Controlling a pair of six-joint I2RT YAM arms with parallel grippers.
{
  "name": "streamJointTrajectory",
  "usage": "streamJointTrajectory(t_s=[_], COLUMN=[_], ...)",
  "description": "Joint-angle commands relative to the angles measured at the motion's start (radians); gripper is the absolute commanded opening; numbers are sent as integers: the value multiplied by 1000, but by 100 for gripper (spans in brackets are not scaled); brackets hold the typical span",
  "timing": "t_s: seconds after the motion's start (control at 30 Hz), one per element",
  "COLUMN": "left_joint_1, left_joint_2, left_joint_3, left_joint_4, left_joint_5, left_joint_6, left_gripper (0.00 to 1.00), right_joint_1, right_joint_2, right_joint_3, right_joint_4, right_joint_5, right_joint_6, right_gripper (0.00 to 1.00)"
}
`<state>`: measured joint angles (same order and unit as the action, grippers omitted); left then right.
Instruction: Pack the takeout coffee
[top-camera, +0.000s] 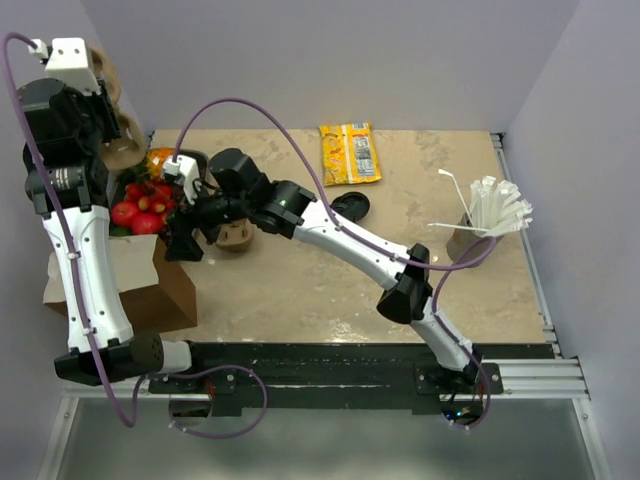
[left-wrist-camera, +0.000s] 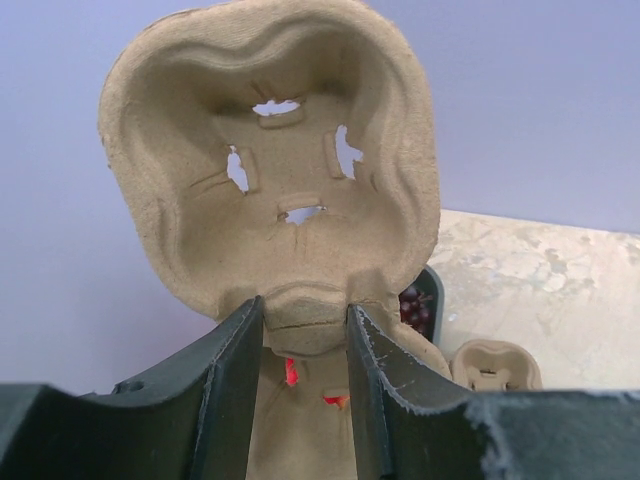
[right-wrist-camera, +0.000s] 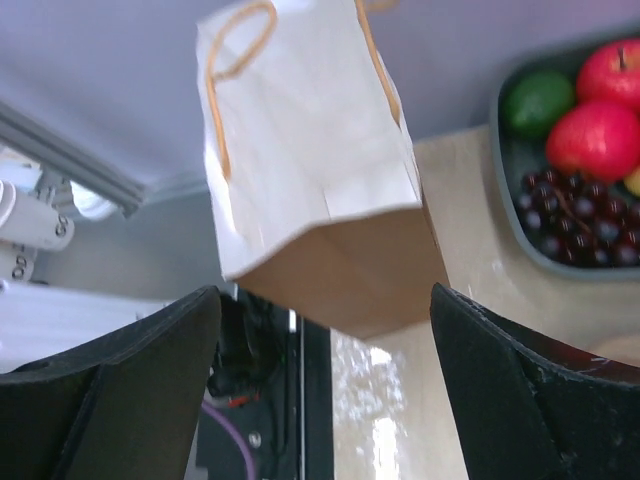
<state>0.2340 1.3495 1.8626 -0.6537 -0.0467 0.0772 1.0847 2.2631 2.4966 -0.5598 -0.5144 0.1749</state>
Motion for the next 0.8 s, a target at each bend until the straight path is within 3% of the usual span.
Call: streamJointTrajectory(t_s=[0.0, 0.57, 0.77], left_joint_1=[41, 122, 146], left_joint_2=[-72, -131, -170], left_joint_3=[64, 53, -8], left_joint_4=[-15, -77, -75], left_joint_5=[-28, 42, 97], left_joint_6=[-60, -70, -108], left_gripper=[0, 0, 0], right_joint_1=[30, 93, 96], right_joint_2=[44, 248, 268], right_joint_3=[175, 323, 323], right_joint_4=[87, 184, 170], right_joint_5=[100, 229, 246], right_joint_6=[69, 63, 41], right_gripper=[88, 88, 76])
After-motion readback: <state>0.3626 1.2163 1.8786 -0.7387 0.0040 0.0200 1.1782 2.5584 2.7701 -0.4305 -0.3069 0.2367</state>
